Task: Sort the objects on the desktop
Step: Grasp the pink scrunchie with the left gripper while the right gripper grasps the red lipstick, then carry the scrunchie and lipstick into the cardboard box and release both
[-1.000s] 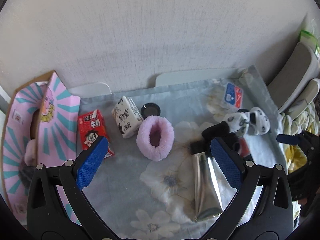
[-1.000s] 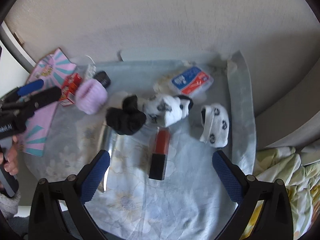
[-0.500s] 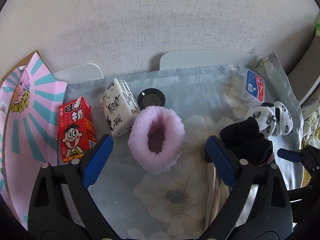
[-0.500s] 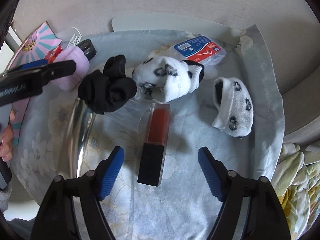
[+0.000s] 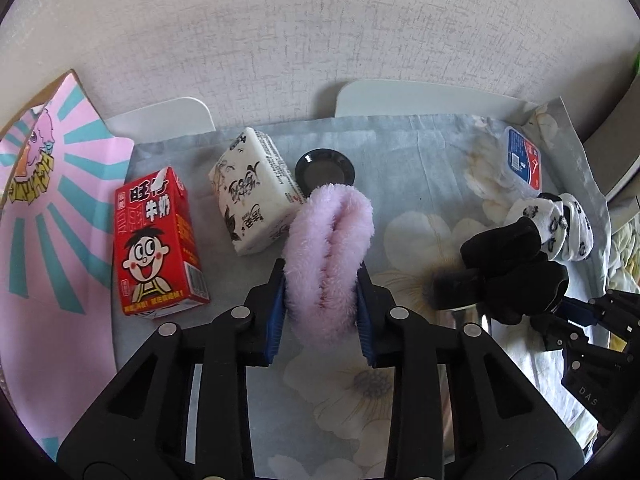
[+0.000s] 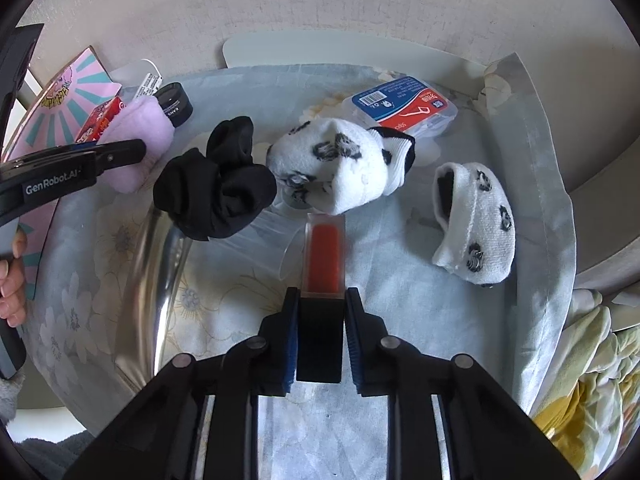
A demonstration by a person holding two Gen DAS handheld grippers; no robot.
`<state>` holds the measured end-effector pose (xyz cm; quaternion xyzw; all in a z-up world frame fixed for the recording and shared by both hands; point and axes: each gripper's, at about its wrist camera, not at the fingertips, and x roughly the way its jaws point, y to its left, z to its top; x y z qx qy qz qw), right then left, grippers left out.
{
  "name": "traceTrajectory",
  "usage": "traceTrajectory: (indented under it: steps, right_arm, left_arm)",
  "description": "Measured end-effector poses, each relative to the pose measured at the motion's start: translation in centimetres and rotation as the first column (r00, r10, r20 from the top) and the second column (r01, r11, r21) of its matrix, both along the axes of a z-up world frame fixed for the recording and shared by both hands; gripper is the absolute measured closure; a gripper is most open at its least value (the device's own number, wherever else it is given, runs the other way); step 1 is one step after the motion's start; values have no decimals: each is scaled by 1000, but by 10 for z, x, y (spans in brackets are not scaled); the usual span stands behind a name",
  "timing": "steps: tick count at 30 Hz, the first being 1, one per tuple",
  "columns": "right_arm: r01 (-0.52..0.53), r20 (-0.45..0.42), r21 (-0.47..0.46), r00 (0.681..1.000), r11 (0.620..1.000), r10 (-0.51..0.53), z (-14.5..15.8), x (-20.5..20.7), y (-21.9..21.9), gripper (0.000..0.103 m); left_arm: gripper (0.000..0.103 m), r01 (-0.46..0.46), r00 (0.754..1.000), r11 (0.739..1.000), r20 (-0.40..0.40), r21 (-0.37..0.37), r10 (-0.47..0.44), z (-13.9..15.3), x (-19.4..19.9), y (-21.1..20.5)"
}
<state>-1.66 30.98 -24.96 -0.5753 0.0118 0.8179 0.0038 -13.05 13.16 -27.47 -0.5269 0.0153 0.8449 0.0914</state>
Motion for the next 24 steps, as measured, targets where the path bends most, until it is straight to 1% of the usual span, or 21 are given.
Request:
traceTrajectory:
  steps: [4, 7, 12, 15, 19, 21, 24]
  right_arm:
    - [11, 10, -8, 1000, 1000, -11, 3, 2, 5, 84]
    - [35, 10, -35, 999, 999, -34, 7, 7, 11, 84]
    - [43, 2, -44, 999, 998, -43, 16, 21, 20, 85]
    - [57, 0, -64, 998, 996, -57, 22, 29, 27, 85]
    - [76, -9, -74, 997, 994, -77, 33, 39, 30, 85]
    - [91, -14, -95, 996, 991, -92, 44, 44, 26, 85]
    - [102, -12, -119, 994, 988, -104, 62, 46, 29, 85]
  left_arm:
    - [77, -9, 1000, 1000, 12, 2, 9, 3, 2, -4]
    - [77, -5, 1000, 1000, 5, 1, 5, 12, 7, -5]
    - [77, 13, 1000, 1000, -6, -2, -13, 26, 16, -5]
    - [77, 13, 1000, 1000, -21, -1, -13, 39, 24, -11]
    - [77, 1, 999, 1000, -40, 21, -1, 60, 29, -22]
    - [77, 3, 999, 1000, -53, 25, -1, 73, 32, -27]
    - [77, 9, 999, 1000, -43, 6, -9, 89, 33, -37]
